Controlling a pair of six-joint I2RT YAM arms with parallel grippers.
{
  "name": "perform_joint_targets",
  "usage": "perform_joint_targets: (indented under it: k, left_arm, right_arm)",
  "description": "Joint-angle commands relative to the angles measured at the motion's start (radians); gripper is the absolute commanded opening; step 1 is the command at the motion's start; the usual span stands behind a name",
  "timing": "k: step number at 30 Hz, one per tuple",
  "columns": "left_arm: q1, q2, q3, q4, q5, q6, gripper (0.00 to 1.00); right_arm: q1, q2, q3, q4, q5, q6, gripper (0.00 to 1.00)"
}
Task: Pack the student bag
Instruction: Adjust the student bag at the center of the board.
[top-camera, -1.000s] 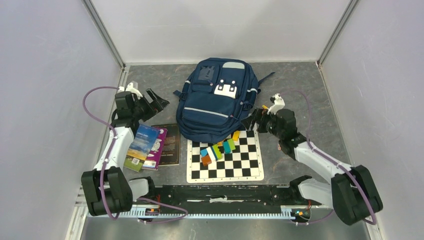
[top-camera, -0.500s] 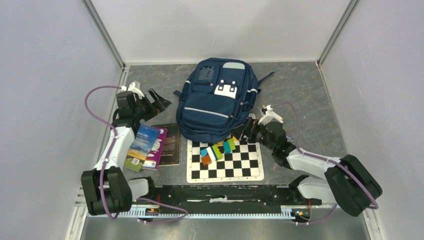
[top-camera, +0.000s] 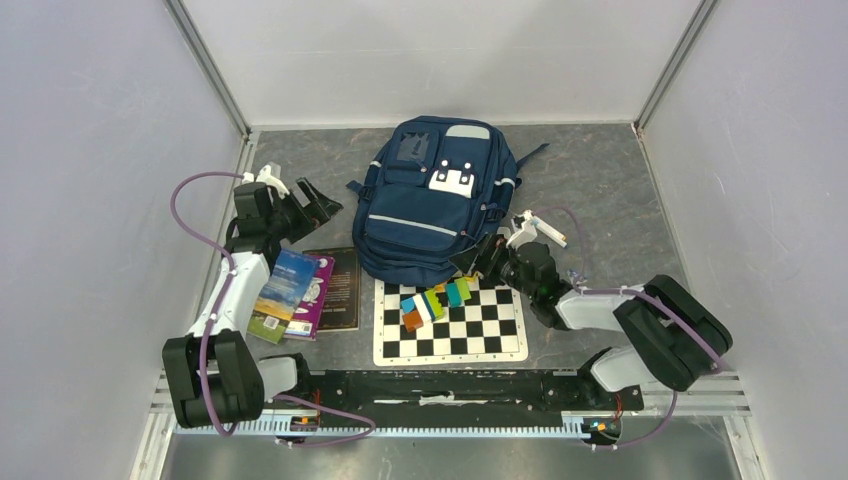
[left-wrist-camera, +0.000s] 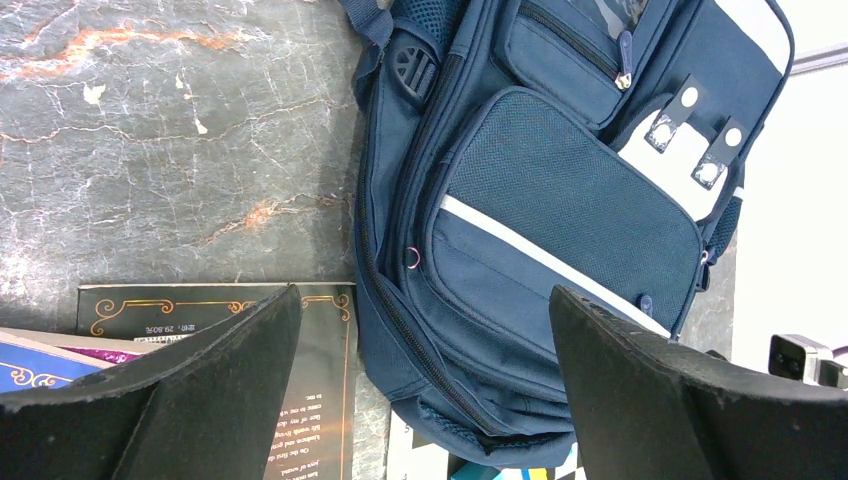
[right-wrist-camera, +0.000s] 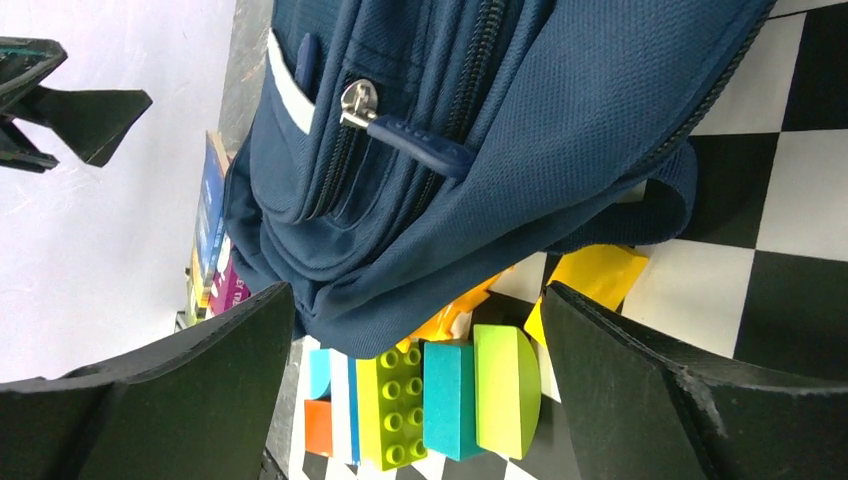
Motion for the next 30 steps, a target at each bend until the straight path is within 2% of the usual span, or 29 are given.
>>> perform_joint_targets:
  k: [1,3,6,7,13,14,18,22,26,30]
  left_arm:
    - [-0.005,0.002,0.008,0.029,-0.001,-0.007,0.98]
    - [-0.005,0.002,0.007,0.029,-0.001,-0.007,0.98]
    - [-0.005,0.004,0.009,0.028,-0.004,-0.005,0.98]
    - [-0.006,0.003,0.011,0.026,-0.009,-0.004,0.98]
    - [-0.005,-0.016,0.023,0.009,-0.041,0.025,0.99]
    - [-0.005,-0.02,0.023,0.012,-0.041,0.027,0.99]
    - [-0.005,-0.04,0.04,-0.014,-0.081,0.061,0.99]
    - [-0.005,-0.081,0.028,-0.003,-0.102,0.077,1.0]
    - [-0.005,-0.096,0.02,0.002,-0.086,0.072,1.0]
    - [-0.005,-0.097,0.021,-0.001,-0.08,0.071,1.0]
  right_arm:
    - [0.01,0.055,0.066,0.104,0.021,0.035,0.96]
    - [0.011,0.082,0.078,0.138,0.019,0.042,0.92]
    - [0.008,0.118,0.09,0.202,0.016,0.055,0.74]
    - [0.006,0.124,0.099,0.216,0.013,0.055,0.67]
    - [0.002,0.076,0.151,0.222,-0.016,0.061,0.08]
    - [0.003,0.051,0.164,0.196,-0.022,0.054,0.02]
    - [-0.018,-0.085,0.247,-0.008,-0.034,-0.055,0.0]
    - [-0.109,-0.194,0.346,-0.239,-0.158,-0.18,0.0]
    - [-0.233,-0.204,0.438,-0.491,-0.316,-0.352,0.0]
    - [-0.333,-0.154,0.436,-0.602,-0.472,-0.437,0.0]
